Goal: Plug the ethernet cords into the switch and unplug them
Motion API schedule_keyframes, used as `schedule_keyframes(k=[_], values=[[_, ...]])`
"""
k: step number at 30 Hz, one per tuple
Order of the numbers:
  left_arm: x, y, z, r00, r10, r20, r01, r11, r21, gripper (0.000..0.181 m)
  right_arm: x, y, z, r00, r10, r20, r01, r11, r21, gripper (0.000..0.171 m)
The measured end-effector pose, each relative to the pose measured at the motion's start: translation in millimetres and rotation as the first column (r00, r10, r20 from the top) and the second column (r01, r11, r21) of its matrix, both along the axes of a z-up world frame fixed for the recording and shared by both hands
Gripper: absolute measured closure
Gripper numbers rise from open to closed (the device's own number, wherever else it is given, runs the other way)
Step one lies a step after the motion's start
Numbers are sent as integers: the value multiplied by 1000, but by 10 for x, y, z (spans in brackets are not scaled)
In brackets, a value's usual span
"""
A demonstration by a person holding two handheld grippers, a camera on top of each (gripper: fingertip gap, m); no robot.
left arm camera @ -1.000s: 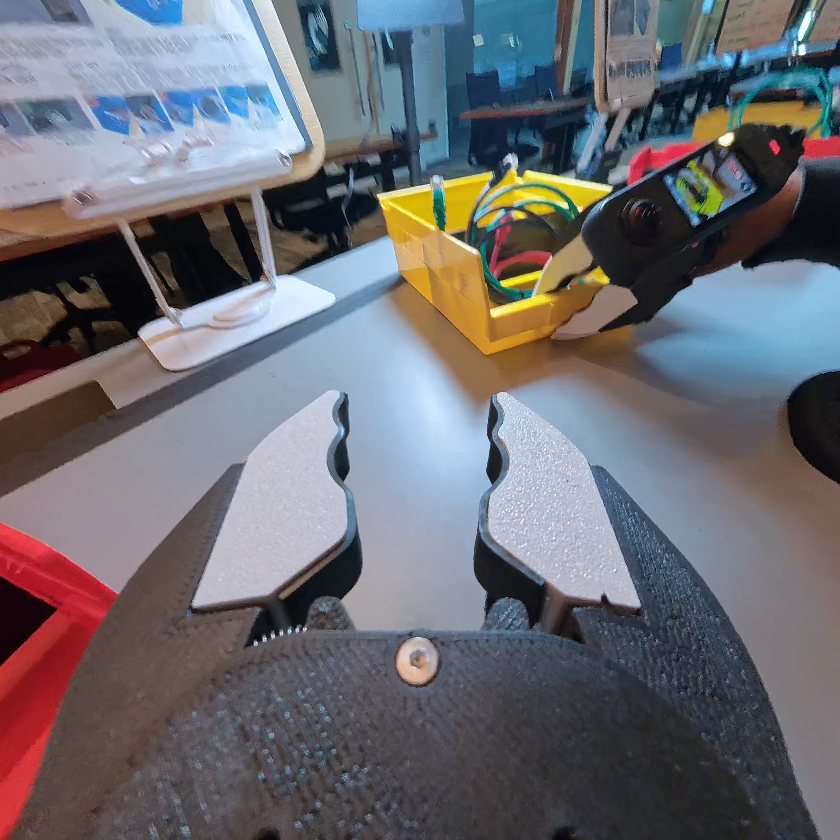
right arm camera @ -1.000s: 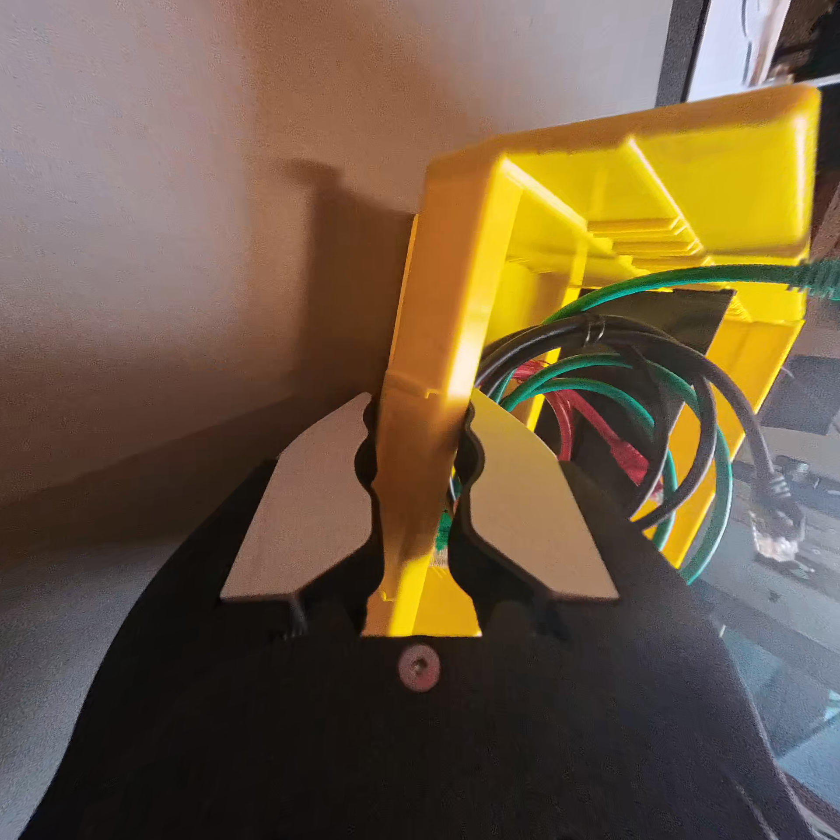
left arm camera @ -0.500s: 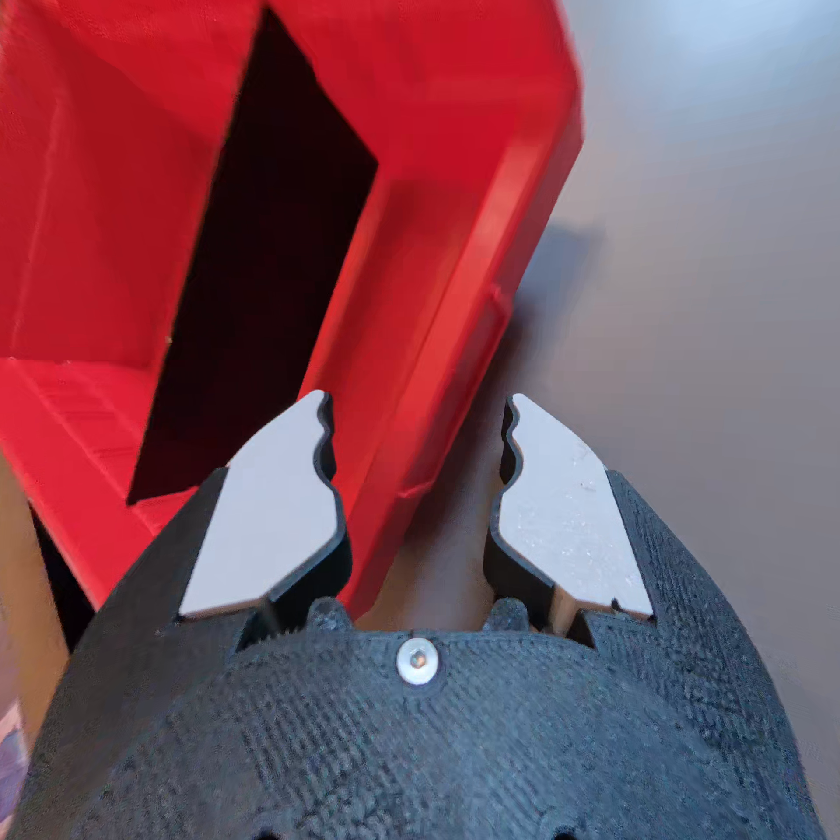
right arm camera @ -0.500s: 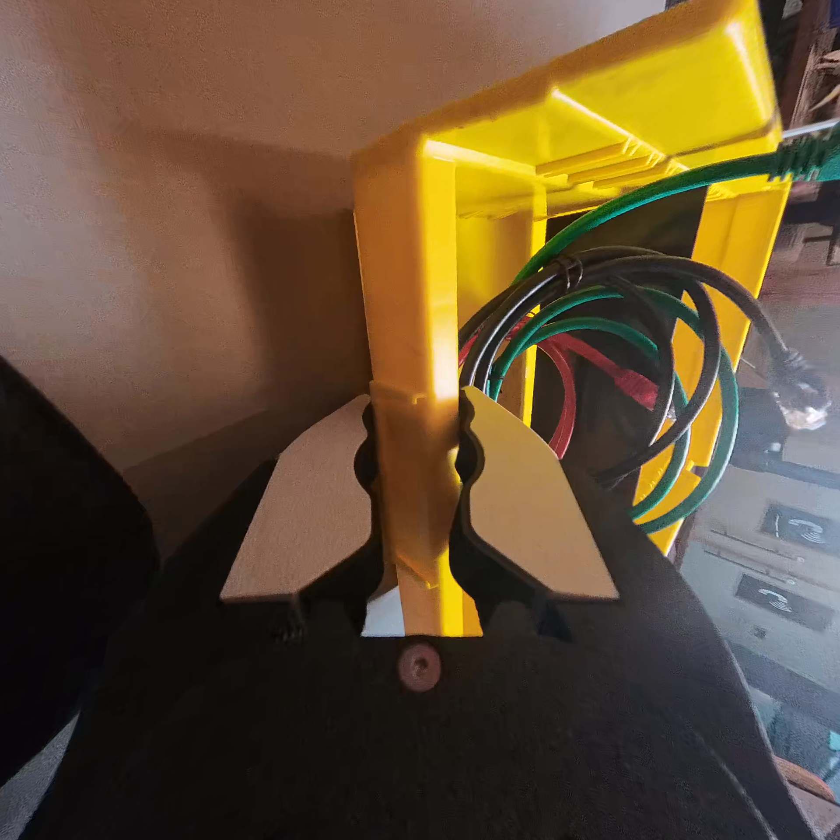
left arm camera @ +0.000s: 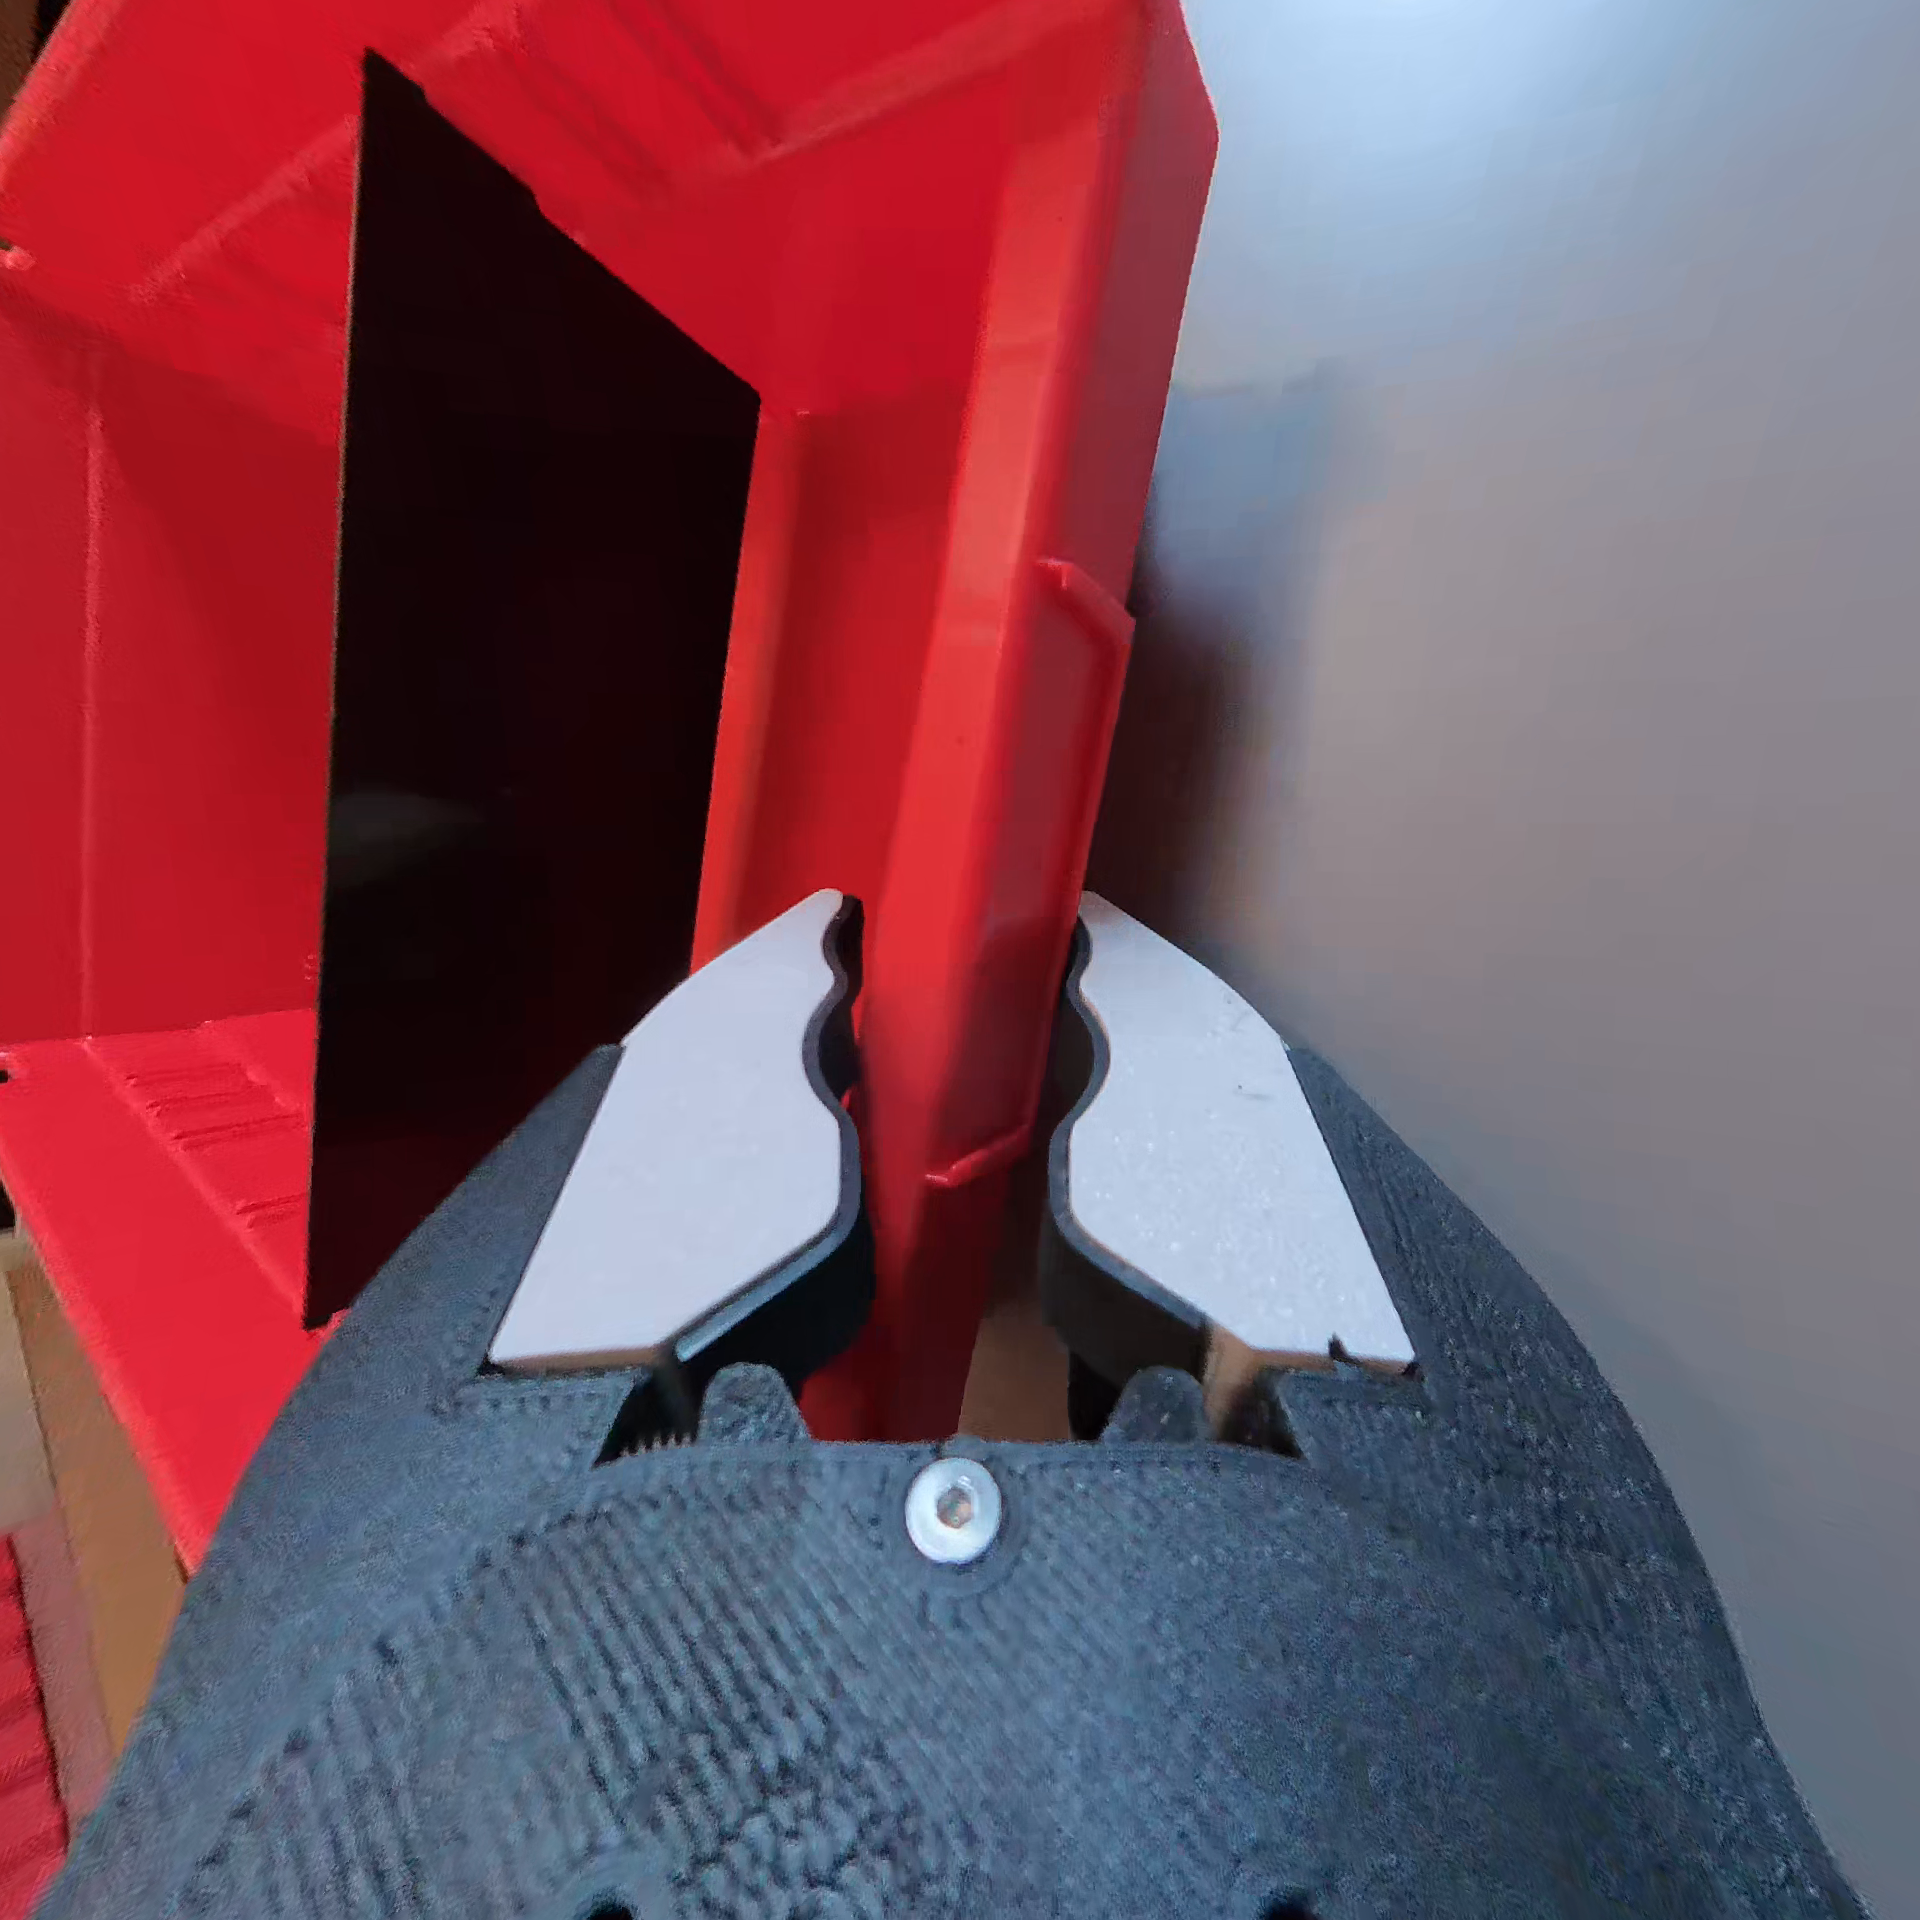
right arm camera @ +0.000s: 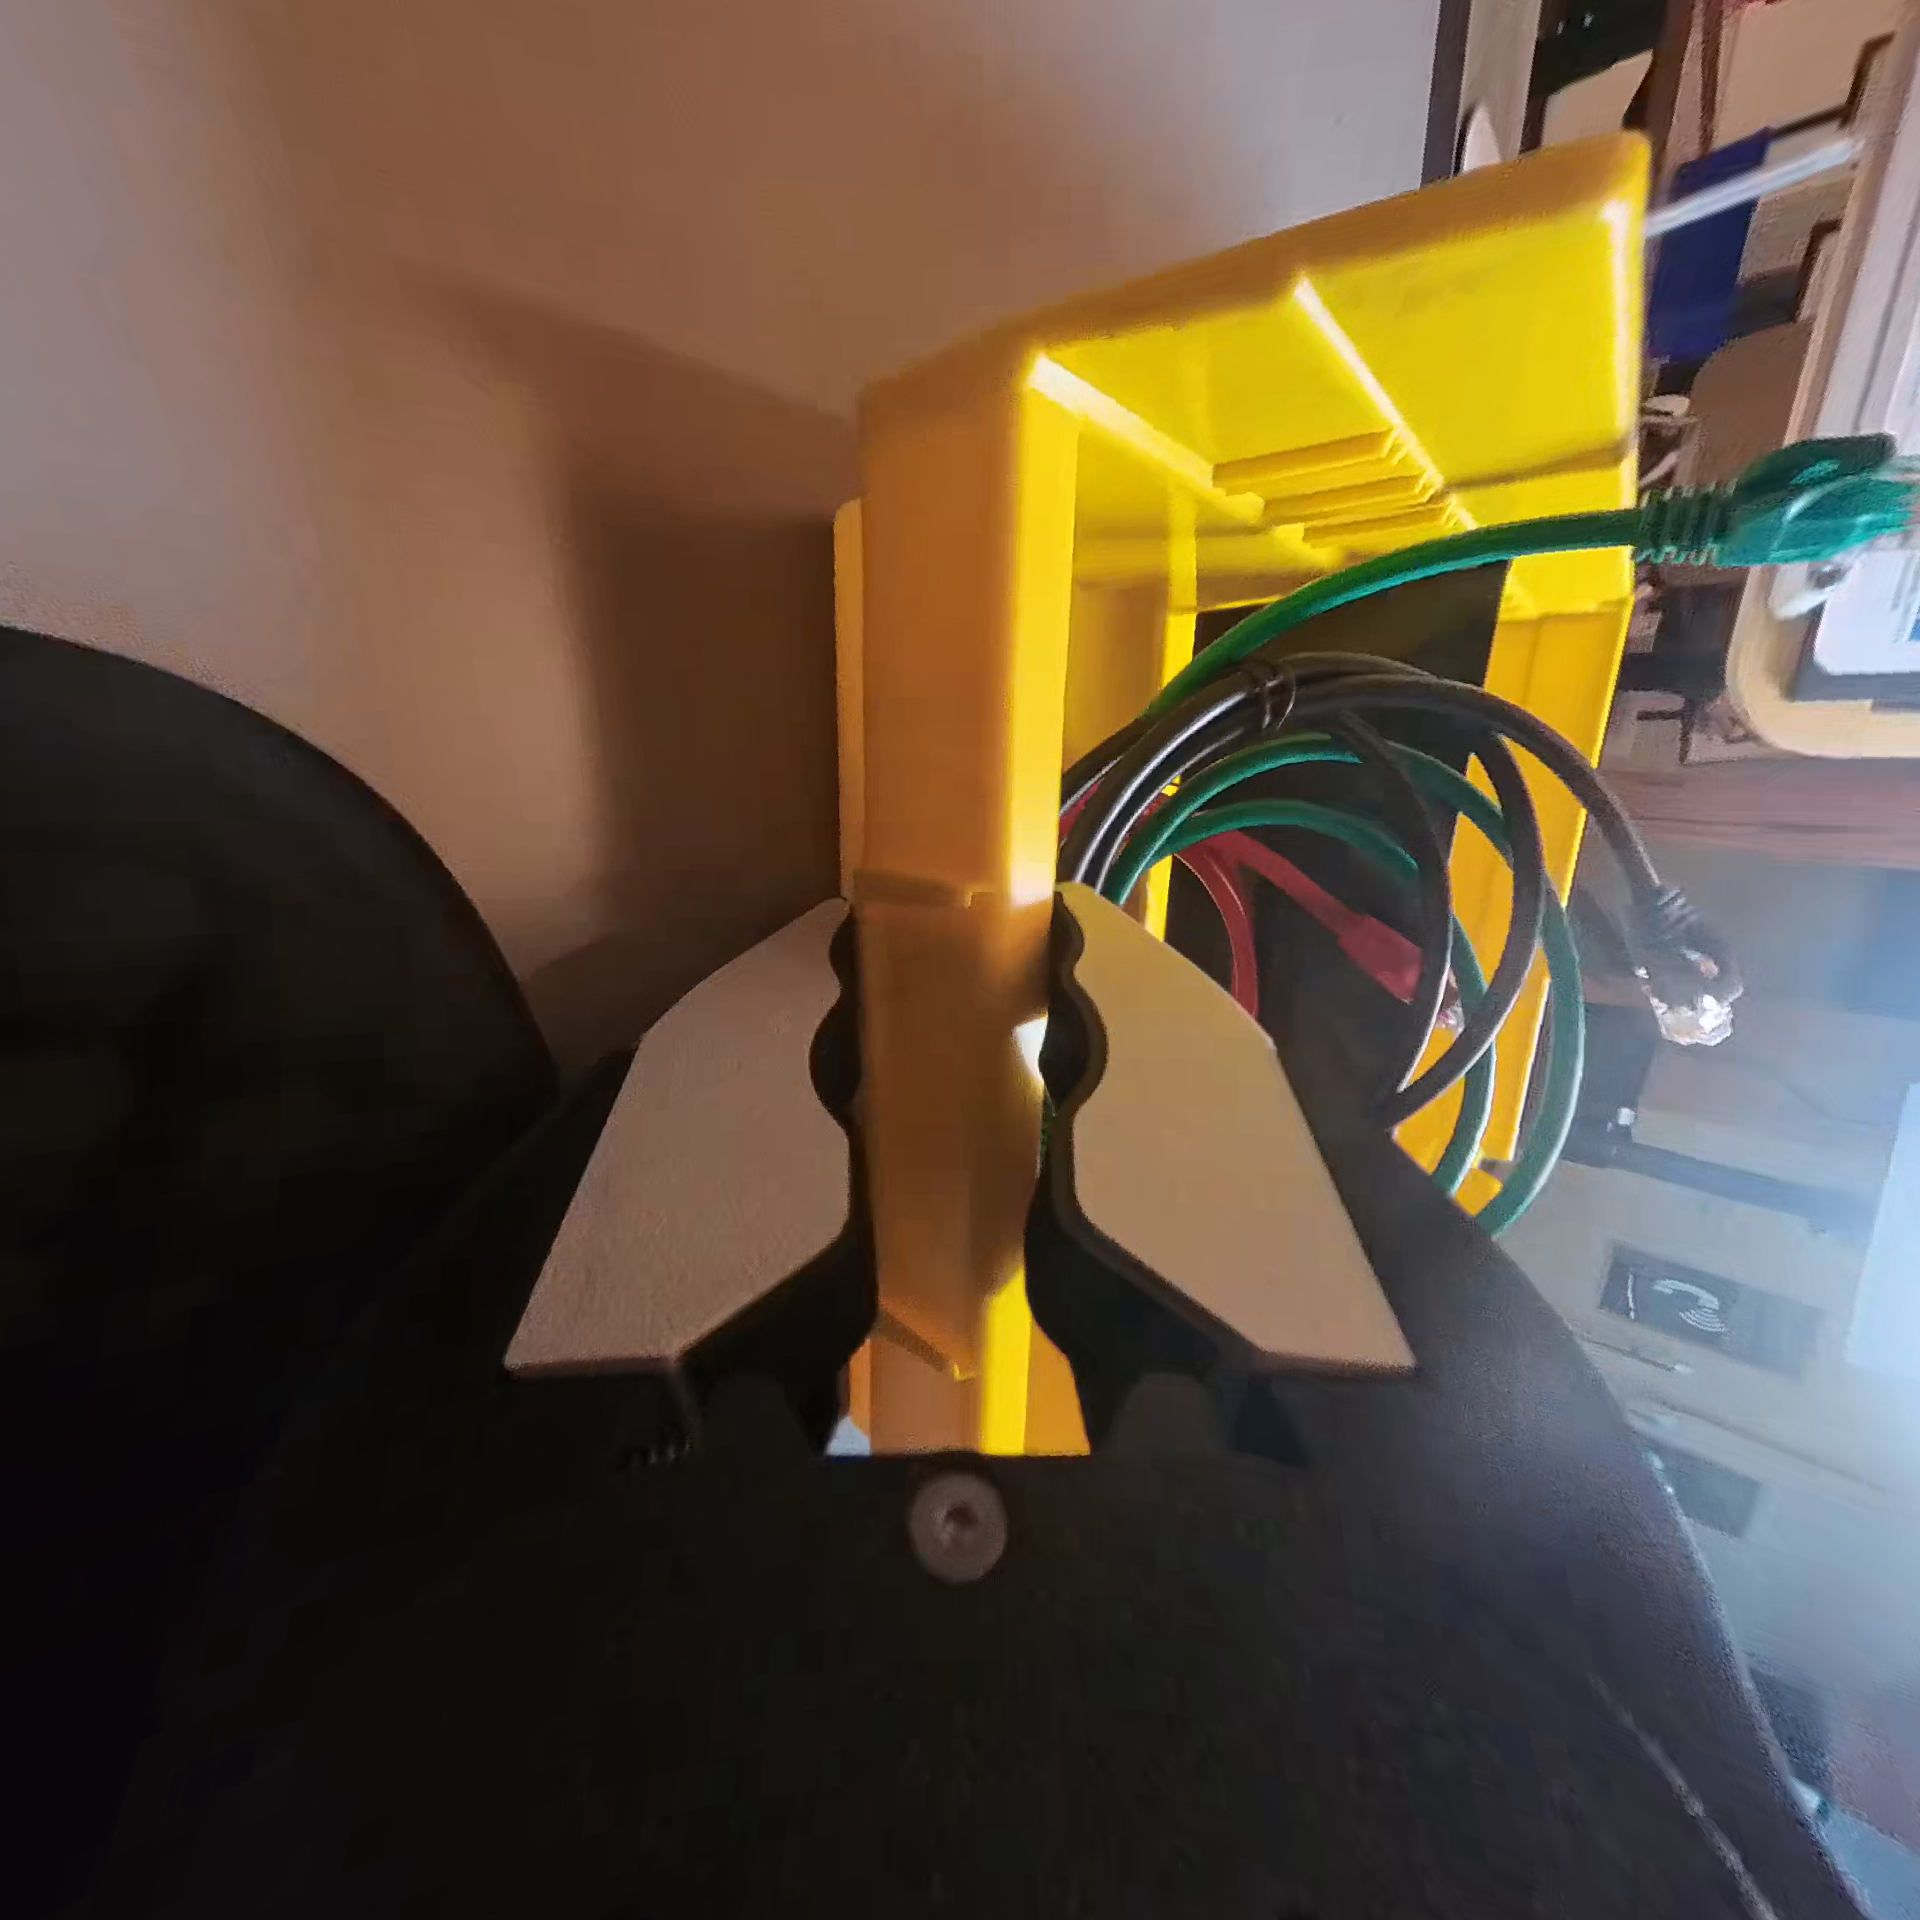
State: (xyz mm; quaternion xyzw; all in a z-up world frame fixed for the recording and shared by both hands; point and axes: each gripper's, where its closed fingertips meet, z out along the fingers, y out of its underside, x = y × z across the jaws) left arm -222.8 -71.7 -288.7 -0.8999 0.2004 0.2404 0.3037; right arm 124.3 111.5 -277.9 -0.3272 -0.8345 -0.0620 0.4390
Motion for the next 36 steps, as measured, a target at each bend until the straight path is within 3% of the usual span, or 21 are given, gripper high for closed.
schedule_keyframes(k=[7, 11, 14, 17, 19, 21, 23, 25, 28, 33, 36], values=[[724, 842, 13, 970, -242, -23, 243, 970, 32, 144, -158, -411, 71, 997, 30, -74, -38, 995, -97, 135], [928, 1169, 22, 954, -296, -37, 298, 954, 43, 144, -52, -784, 521, 957, -34, -289, -97, 898, -429, 134], [1027, 1336, 28, 942, -333, -53, 335, 940, 55, 144, 201, -587, 984, 841, -267, -470, -88, 790, -606, 133], [1062, 1475, 63, 927, -358, -111, 368, 925, 93, 142, 586, 17, 1145, 627, -519, -581, 29, 760, -649, 124], [1037, 1502, 124, 949, -299, -102, 312, 936, 162, 132, 771, 319, 1059, 529, -593, -608, 125, 762, -635, 114], [1081, 1423, 247, 966, -255, -36, 256, 932, 257, 121, 781, 429, 820, 532, -650, -543, 193, 717, -670, 104], [1320, 1275, 488, 958, -256, 128, 188, 899, 396, 127, 704, 449, 606, 542, -697, -470, 197, 649, -735, 105], [1719, 1097, 735, 875, -306, 374, 95, 868, 487, 128, 628, 462, 489, 536, -738, -411, 178, 574, -799, 106], [2296, 873, 886, 690, -342, 639, -19, 873, 488, 123, 586, 483, 444, 510, -769, -386, 156, 524, -838, 122], [2879, 1004, 794, 582, -307, 753, -141, 874, 466, 125, 603, 519, 462, 477, -786, -393, 163, 518, -839, 133], [2864, 1263, 645, 668, -189, 720, -239, 862, 447, 141, 650, 528, 495, 448, -789, -419, 174, 537, -825, 147]])
